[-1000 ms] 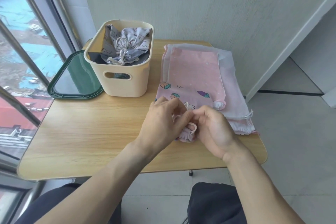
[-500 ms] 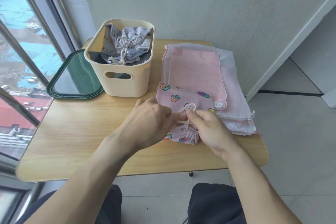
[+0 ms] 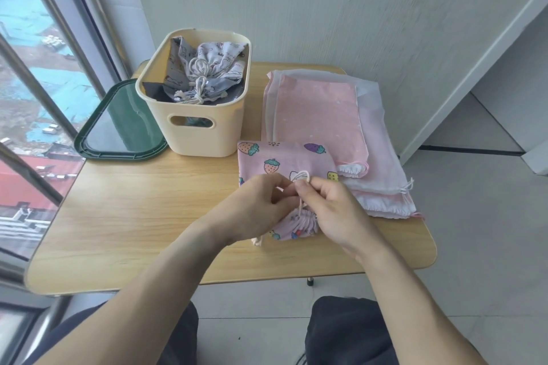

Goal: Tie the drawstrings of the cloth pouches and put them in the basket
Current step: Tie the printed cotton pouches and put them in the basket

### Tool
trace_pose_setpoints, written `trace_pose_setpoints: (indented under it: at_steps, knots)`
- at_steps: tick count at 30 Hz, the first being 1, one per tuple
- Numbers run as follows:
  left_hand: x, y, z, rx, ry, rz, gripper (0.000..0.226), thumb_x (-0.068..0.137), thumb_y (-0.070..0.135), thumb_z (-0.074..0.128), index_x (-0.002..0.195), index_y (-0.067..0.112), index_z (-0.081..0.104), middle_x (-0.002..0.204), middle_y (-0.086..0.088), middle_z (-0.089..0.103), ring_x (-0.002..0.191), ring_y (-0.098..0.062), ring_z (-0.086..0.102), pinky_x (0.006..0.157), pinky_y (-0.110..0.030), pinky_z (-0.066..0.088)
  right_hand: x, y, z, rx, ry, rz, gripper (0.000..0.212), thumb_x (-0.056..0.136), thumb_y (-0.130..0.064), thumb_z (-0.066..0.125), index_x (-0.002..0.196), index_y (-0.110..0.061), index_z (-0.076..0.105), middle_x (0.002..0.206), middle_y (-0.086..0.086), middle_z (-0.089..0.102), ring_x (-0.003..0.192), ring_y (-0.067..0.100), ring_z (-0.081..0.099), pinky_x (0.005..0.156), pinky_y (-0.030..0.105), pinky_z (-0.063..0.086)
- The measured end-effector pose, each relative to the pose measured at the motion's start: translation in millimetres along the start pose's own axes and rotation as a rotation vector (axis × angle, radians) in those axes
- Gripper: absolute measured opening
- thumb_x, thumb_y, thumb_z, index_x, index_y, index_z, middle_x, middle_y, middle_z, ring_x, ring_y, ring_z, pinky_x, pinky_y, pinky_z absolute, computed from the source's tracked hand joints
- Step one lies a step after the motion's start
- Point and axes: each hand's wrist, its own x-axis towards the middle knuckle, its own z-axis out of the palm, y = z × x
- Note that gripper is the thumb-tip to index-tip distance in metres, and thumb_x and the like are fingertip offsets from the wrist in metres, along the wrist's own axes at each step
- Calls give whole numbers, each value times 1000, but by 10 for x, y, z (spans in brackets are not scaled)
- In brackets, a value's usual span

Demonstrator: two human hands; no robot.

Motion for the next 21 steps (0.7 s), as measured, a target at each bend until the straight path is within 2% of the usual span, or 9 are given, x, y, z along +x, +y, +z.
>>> trace_pose_setpoints:
  at_steps: [2, 4, 6, 8, 10, 12, 14, 17, 21]
  knots:
    - [-1, 14, -28, -66, 38, -22, 13, 98, 26, 61, 103, 18, 70, 82, -8, 73, 66, -9, 60, 64, -29, 50, 10, 26, -22, 14, -4, -7, 29, 105, -36, 51, 101, -21, 76, 97, 20, 75, 101, 36, 70, 98, 56, 51]
    - [2, 36, -21, -108, 92, -43, 16, 100, 24, 59, 100, 14, 72, 76, -2, 72, 59, -2, 61, 57, -20, 50, 17, 44, -6, 1, -14, -23, 31, 102, -42, 52, 99, -22, 75, 84, 26, 67, 83, 43, 66, 87, 54, 55]
    - [-4, 66, 7, -127, 97, -93, 22, 103, 19, 52, 92, 10, 69, 62, 3, 62, 43, -2, 49, 44, -16, 39, 10, 50, 17, -2, -24, -32, 36, 101, -44, 53, 97, -13, 71, 70, 17, 52, 69, 25, 49, 73, 45, 48]
    - [-9, 85, 27, -79, 60, -119, 32, 105, 20, 46, 77, 9, 57, 55, 5, 48, 41, -8, 37, 42, -20, 31, 9, 52, 25, -19, -24, -15, 48, 95, -52, 54, 92, -6, 68, 71, 27, 53, 73, 20, 47, 67, 51, 47]
    - [-9, 111, 20, -47, 20, -130, 40, 104, 33, 46, 70, 12, 48, 53, 6, 40, 46, -14, 32, 45, -25, 28, 5, 54, 13, -11, -32, 0, 51, 94, -52, 57, 90, -2, 67, 75, 26, 60, 71, 24, 54, 65, 57, 45]
    - [-23, 142, -18, 3, -29, -136, 52, 97, 55, 49, 68, 12, 50, 50, 8, 36, 47, -15, 30, 45, -25, 26, 14, 69, -19, -5, -26, 31, 39, 100, -40, 59, 92, -4, 73, 85, 25, 71, 79, 39, 69, 71, 59, 48]
    - [-40, 129, -57, 102, -71, -88, 59, 88, 63, 58, 69, 7, 60, 51, 9, 34, 48, -14, 29, 44, -23, 24, 23, 84, -34, 38, -28, 71, 32, 103, -31, 57, 96, -6, 76, 84, 18, 75, 76, 34, 70, 72, 50, 52]
    - [-56, 94, -103, 157, -97, -40, 46, 83, 57, 69, 80, 11, 74, 51, 11, 38, 52, -13, 32, 49, -23, 26, 16, 62, -19, 130, -75, 117, 32, 105, -30, 53, 99, -5, 73, 85, 21, 74, 69, 29, 67, 65, 41, 52]
    - [-70, 166, -181, 84, -157, -33, 33, 85, 38, 75, 71, 11, 67, 45, 14, 38, 43, 2, 41, 46, -11, 26, 6, 37, -10, 220, -81, 171, 31, 106, -27, 50, 101, -4, 69, 52, 1, 57, 42, 12, 52, 41, 25, 42]
